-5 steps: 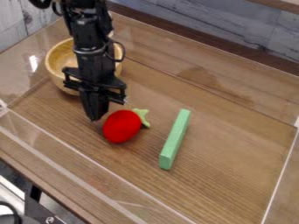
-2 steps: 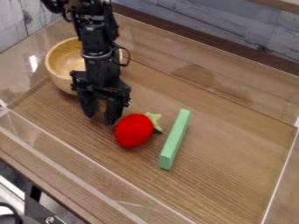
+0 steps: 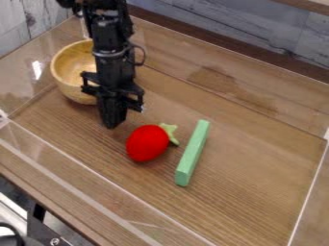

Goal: Move the red fruit to the right side of the table

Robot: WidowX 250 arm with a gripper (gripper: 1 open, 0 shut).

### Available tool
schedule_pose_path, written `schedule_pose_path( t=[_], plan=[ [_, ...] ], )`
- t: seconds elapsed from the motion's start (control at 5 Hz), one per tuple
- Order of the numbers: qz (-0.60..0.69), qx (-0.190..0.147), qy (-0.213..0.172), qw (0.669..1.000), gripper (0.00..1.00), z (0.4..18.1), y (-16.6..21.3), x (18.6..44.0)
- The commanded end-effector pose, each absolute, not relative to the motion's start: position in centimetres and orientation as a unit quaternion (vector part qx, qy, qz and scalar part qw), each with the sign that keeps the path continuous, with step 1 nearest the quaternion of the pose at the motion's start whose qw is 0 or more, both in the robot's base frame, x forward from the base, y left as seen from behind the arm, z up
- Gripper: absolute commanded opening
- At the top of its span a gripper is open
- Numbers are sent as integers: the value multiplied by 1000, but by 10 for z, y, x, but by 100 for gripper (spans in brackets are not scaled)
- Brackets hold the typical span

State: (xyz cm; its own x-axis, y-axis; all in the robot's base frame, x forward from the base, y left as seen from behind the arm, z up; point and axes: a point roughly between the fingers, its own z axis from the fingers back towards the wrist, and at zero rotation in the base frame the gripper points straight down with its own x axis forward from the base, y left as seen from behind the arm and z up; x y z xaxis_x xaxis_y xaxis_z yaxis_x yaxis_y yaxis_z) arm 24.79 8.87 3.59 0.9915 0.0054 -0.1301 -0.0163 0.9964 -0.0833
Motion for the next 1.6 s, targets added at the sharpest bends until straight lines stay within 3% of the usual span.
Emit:
schedule_pose_path(
  t=[0.0, 0.2, 0.4, 0.6, 1.0, 1.2, 1.4],
  plan=[
    [6, -31, 16, 999, 0, 80, 72, 256],
    [-27, -31, 19, 999, 100, 77, 44, 246],
    [-26, -29, 20, 999, 100, 67, 30, 245],
    [-8, -27, 17, 999, 0, 72, 29, 247],
    [1, -24, 11, 1000, 0, 74, 34, 254],
    [-9, -23, 10, 1000, 0, 64, 36, 258],
    [-24, -21, 6, 999, 0, 72, 39, 256]
  ],
)
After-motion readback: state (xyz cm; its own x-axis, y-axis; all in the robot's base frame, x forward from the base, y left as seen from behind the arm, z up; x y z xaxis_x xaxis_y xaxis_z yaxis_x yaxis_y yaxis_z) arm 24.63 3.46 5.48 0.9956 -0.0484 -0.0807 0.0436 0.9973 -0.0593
